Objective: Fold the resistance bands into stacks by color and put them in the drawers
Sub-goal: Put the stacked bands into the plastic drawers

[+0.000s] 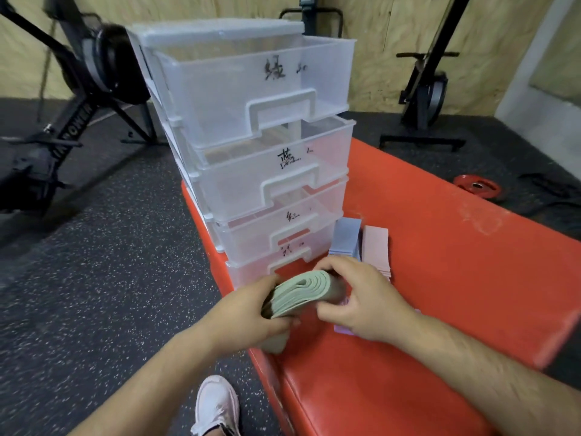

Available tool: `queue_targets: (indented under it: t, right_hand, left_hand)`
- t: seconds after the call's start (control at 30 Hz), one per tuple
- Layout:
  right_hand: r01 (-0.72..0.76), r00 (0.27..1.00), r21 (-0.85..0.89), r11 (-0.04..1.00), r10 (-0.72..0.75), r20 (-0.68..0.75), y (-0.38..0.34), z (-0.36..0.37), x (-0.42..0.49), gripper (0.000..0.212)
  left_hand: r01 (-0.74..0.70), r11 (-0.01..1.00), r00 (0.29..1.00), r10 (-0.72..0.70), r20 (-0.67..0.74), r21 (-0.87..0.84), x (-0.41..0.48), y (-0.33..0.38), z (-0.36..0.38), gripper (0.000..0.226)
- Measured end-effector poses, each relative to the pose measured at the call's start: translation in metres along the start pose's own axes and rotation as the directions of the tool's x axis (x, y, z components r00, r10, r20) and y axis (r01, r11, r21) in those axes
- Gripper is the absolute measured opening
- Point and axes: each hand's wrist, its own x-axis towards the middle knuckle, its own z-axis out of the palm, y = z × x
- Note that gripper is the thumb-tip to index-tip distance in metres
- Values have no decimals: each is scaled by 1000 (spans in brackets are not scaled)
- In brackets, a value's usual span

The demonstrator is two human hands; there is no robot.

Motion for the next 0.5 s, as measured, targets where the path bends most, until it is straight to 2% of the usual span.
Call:
queue_targets:
  t: [0.1, 0.27, 0.4, 0.5]
  right_hand:
    - [4, 997, 97, 995, 4, -77, -13, -21, -7, 34]
    - [93, 980, 233, 968, -47, -196, -43, -60, -11, 32]
    - [177, 966, 199, 964, -131, -222, -79, -96, -4, 41]
    - [236, 950, 104, 966, -207, -235, -118, -132, 15, 58]
  left_hand:
    - [-71, 994, 997, 69, -25, -87, -22, 23, -19, 49]
    - [-169, 986, 982, 168, -87, 0, -57, 75, -76, 38]
    - [-175, 962, 971, 204, -125, 209, -72, 124, -129, 38]
    - [-150, 960, 963, 196, -185, 236, -76, 162, -173, 33]
